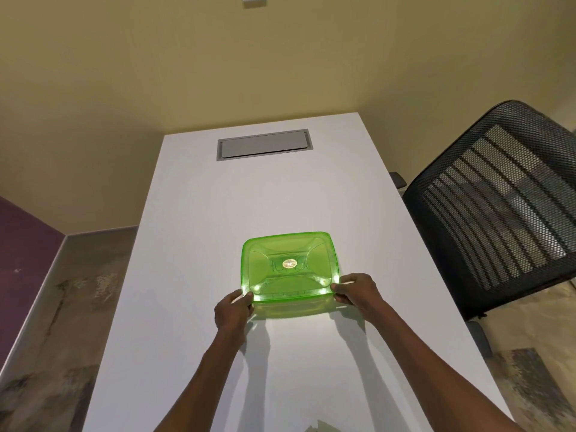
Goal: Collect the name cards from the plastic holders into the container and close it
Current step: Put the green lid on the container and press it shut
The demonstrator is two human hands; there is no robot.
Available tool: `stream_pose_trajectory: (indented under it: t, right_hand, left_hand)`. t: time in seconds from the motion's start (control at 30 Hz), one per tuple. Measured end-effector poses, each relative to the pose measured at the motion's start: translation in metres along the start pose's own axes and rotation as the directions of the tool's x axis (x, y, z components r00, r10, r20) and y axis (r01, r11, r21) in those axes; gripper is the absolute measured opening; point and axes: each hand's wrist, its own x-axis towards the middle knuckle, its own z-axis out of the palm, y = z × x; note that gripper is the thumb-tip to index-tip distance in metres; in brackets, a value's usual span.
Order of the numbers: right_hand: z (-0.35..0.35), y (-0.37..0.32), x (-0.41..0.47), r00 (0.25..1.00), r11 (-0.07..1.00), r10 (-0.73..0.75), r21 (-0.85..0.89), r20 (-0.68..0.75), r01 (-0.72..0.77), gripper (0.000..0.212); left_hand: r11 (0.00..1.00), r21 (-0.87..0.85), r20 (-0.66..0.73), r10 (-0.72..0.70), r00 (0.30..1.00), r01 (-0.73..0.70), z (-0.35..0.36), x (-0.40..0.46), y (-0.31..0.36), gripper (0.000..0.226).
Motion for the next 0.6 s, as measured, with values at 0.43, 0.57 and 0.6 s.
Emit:
stream_pose_trajectory:
  t: [0.43,0.57,0.6]
  right_hand:
    - [0.012,-0.003,0.011,0.963,0.962,-0.186,-0.237,-0.193,0.138,0.029]
    - [0.012,0.002,0.014,0.964,0.969,-0.161,-0.221,-0.21,0.114,0.042]
    - [0.013,0.002,0.015,0.965,0.97,-0.157,-0.218,-0.209,0.111,0.042]
  left_hand:
    - [0.883,0.361,-0.01,0.327,0.945,-0.302,0.01,0.003,0.023,0.019]
    - [0.882,0.385,-0.047,0.312,0.949,-0.271,0.01,0.008,0.019,0.029]
    - [0.889,0.376,-0.054,0.302,0.952,-0.261,0.01,0.008,0.018,0.026]
